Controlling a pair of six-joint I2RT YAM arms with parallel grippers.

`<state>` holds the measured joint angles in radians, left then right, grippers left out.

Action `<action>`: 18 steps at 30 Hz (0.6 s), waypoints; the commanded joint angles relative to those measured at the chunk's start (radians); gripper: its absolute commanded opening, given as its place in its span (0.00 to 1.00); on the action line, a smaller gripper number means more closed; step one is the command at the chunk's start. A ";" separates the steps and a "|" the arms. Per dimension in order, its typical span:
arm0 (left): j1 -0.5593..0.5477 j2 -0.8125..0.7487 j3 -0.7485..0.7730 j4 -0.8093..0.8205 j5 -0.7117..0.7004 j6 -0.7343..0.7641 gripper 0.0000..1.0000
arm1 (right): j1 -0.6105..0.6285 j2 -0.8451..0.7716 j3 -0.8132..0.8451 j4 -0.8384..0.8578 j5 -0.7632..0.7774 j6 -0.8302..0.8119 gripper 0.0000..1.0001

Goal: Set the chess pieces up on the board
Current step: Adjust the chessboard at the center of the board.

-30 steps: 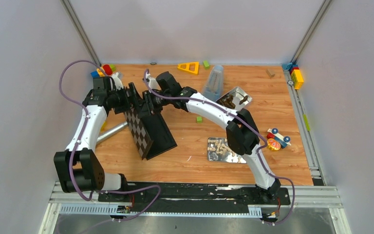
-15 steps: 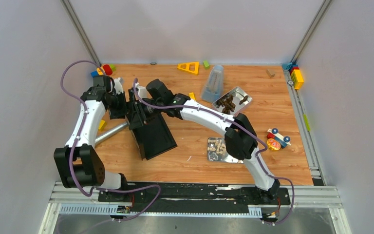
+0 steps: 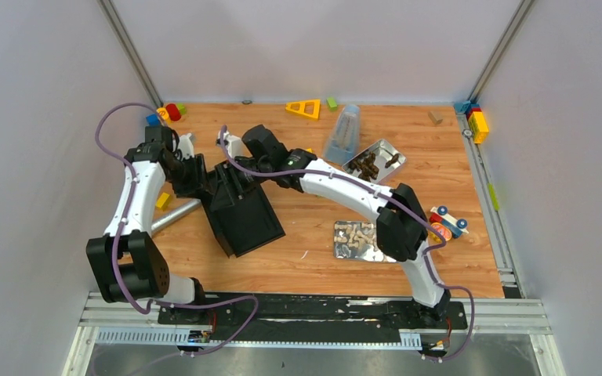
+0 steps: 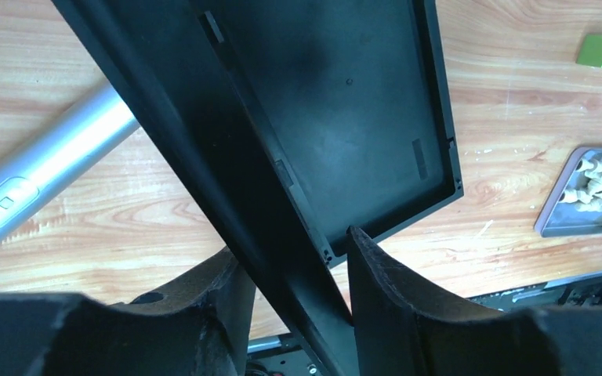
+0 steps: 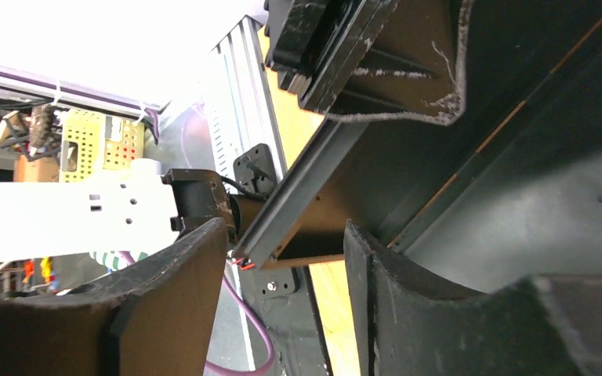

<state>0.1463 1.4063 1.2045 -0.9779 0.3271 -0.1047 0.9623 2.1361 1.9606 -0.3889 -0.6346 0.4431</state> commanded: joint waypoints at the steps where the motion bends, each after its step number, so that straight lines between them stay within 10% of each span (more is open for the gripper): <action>1: 0.007 -0.013 0.052 -0.007 0.041 0.024 0.48 | -0.040 -0.157 -0.061 0.003 0.057 -0.096 0.59; 18: 0.004 0.019 0.408 0.189 0.192 -0.038 0.00 | -0.358 -0.374 -0.233 -0.063 0.061 -0.282 0.63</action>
<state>0.1478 1.4498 1.4704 -0.9771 0.4377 -0.1146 0.6571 1.8378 1.7405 -0.4248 -0.5655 0.2253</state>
